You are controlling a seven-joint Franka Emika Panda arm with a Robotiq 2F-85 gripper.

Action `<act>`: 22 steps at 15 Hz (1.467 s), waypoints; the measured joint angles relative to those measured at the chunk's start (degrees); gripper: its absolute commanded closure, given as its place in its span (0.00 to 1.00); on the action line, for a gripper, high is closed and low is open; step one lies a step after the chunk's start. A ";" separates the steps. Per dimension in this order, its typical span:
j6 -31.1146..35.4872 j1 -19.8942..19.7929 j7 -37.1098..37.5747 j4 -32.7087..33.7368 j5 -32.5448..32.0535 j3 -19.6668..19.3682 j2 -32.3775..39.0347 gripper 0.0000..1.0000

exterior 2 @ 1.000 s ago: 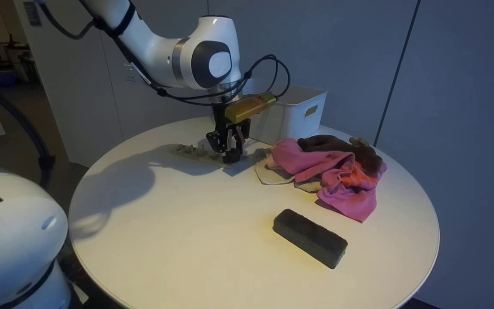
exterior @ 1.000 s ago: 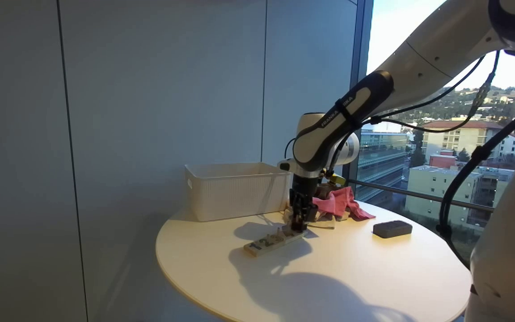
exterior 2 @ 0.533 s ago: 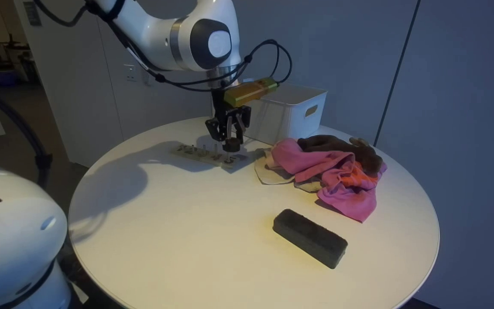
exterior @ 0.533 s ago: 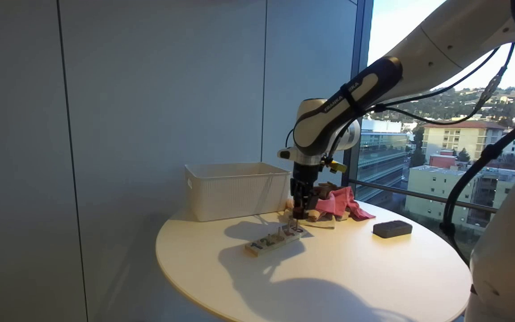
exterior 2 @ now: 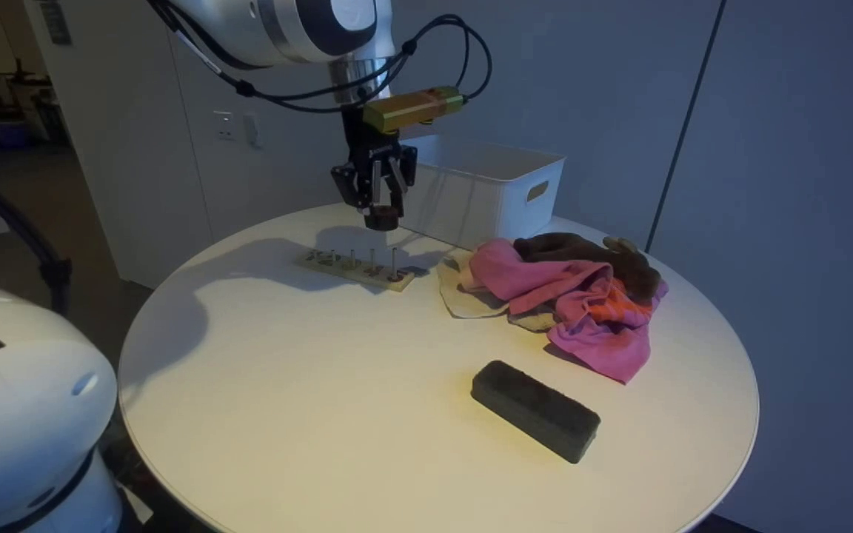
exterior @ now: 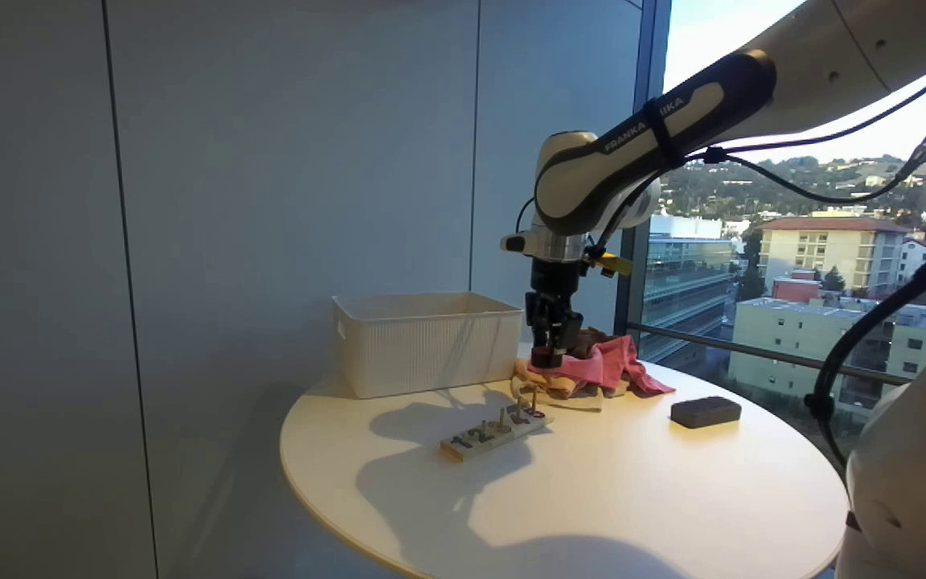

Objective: Move the masking tape to the left.

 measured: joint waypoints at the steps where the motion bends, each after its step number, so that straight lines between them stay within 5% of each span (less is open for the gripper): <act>1: -0.91 0.52 -0.01 -0.09 0.00 0.32 -0.28 0.73; 10: 1.83 5.53 -0.13 -3.31 0.82 1.87 0.59 0.73; 22: 11.13 2.59 1.17 -4.00 -2.00 1.75 4.14 0.73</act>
